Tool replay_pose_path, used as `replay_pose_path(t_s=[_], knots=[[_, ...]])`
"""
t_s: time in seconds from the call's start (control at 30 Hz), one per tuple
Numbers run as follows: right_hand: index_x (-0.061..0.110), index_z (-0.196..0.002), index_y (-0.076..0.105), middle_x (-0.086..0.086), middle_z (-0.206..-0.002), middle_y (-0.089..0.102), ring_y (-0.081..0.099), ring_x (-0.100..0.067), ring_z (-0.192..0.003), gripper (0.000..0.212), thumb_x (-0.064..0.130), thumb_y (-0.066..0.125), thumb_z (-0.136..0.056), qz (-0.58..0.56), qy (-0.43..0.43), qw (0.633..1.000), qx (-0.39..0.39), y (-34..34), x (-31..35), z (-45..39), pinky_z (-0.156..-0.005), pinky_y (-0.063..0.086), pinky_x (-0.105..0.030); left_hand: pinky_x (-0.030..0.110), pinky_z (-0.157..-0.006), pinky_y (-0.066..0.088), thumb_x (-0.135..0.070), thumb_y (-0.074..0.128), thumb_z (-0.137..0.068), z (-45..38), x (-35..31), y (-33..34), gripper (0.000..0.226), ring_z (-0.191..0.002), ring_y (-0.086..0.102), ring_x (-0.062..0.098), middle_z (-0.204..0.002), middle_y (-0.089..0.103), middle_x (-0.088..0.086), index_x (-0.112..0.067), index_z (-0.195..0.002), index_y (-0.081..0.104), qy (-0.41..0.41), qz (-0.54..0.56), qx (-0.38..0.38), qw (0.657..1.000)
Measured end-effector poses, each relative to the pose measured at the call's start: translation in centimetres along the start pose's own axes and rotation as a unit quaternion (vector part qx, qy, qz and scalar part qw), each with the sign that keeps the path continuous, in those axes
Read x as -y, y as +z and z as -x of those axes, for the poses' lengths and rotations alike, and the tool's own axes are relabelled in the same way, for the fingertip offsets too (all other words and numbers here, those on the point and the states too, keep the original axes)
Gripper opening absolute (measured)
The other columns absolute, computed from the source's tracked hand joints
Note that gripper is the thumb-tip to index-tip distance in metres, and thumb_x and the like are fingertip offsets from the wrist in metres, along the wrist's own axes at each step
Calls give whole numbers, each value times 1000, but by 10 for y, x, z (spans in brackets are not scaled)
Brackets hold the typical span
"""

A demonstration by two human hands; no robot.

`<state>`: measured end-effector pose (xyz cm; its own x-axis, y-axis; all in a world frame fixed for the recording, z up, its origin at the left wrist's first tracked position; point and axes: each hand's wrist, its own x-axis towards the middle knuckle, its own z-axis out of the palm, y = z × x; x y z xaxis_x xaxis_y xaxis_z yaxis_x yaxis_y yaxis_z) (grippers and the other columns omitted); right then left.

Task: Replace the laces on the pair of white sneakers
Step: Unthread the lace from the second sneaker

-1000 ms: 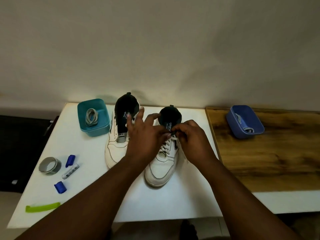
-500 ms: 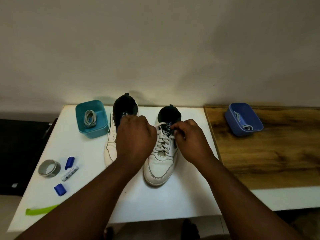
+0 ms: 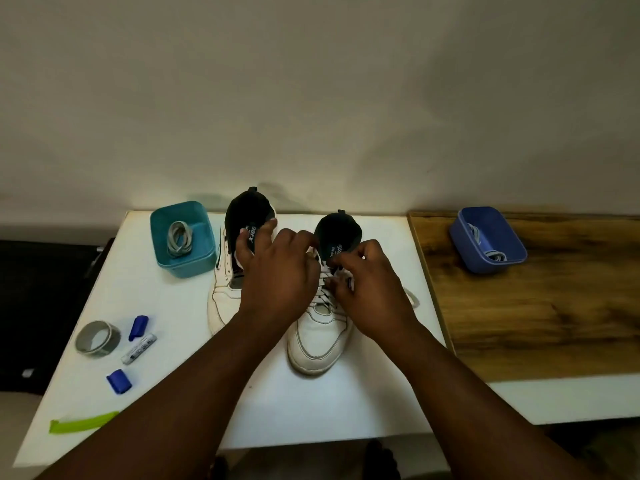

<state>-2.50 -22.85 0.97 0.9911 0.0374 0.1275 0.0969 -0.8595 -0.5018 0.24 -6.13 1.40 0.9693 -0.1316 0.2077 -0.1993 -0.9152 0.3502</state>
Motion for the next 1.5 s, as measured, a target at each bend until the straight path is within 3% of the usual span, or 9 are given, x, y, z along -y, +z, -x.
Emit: replay_pose_path(t_s=[0.27, 0.43, 0.7, 0.8, 0.93, 1.03, 1.2, 1.4, 1.5], knots=[[29, -106, 71, 8, -121, 45, 56, -11, -107, 14, 25, 73, -92, -65, 0, 998, -19, -1, 1, -3, -85, 52, -27, 58, -122, 1, -28, 61, -99, 1, 4, -6, 35, -139, 46, 21, -111, 72, -8, -36, -132, 53, 8, 42, 47, 998], [33, -128, 59, 6, -138, 38, 58, -15, -114, 36, 31, 71, -94, -50, 15, 999, 7, 1, -4, -1, -92, 52, -27, 58, -122, 17, -16, 62, -89, 1, 6, -25, 31, -112, 64, 25, -95, 72, -2, -27, -118, 66, -12, -22, 0, 1000], [36, -130, 63, 1, -157, 30, 51, -25, -131, 35, 31, 68, -95, -24, 26, 999, 18, -5, -2, 0, -99, 51, -35, 76, -114, 1, -18, 53, -93, 40, -19, -42, 20, -120, 55, 28, -107, 68, -2, -27, -106, 65, -17, -229, 271, 935], [35, -121, 70, -2, -162, 27, 39, -28, -140, 26, 34, 69, -95, -13, 9, 1000, 18, -1, 1, 0, -105, 47, -39, 65, -116, 15, -23, 55, -92, 29, -11, -34, 20, -113, 58, 25, -100, 70, -5, -29, -106, 67, -26, -193, 178, 965], [28, -106, 72, -2, -163, 31, 36, -28, -138, 13, 31, 70, -94, 25, -12, 1000, -7, 0, 6, -1, -103, 48, -42, 41, -84, 37, -21, 56, -93, 6, -4, -14, 39, -99, 61, 26, -102, 67, -3, -35, -129, 62, 24, -74, 13, 997], [23, -106, 68, -1, -160, 35, 37, -28, -136, 13, 22, 68, -93, 50, -42, 998, -25, 0, 7, 1, -103, 48, -41, 37, -78, 39, -15, 55, -94, -2, 2, 3, 51, -95, 58, 28, -104, 60, 3, -35, -141, 56, 76, -5, 43, 996], [19, -103, 61, -1, -155, 36, 42, -21, -130, 9, 15, 63, -95, 39, -26, 997, -56, 4, 6, 10, -93, 46, -29, 34, -74, 46, -26, 56, -101, -11, 13, 7, 20, -90, 61, 22, -99, 62, 2, -27, -120, 63, 57, 108, 51, 991], [10, -101, 52, -4, -111, 47, 53, -17, -91, 7, 13, 47, -104, -108, 100, 980, -133, 11, 5, 8, -73, 37, -9, 33, -68, 44, -22, 55, -101, -6, 11, 12, 10, -80, 58, 21, -92, 59, 2, -21, -107, 63, 47, 147, 38, 987], [15, -116, 52, -7, -129, 43, 59, -22, -96, 17, 13, 54, -99, -40, 62, 993, -90, 7, 3, 6, -73, 45, -20, 31, -67, 39, -18, 56, -100, -8, 13, 9, 9, -79, 55, 19, -92, 57, 0, -21, -106, 63, 50, 164, 53, 984]])
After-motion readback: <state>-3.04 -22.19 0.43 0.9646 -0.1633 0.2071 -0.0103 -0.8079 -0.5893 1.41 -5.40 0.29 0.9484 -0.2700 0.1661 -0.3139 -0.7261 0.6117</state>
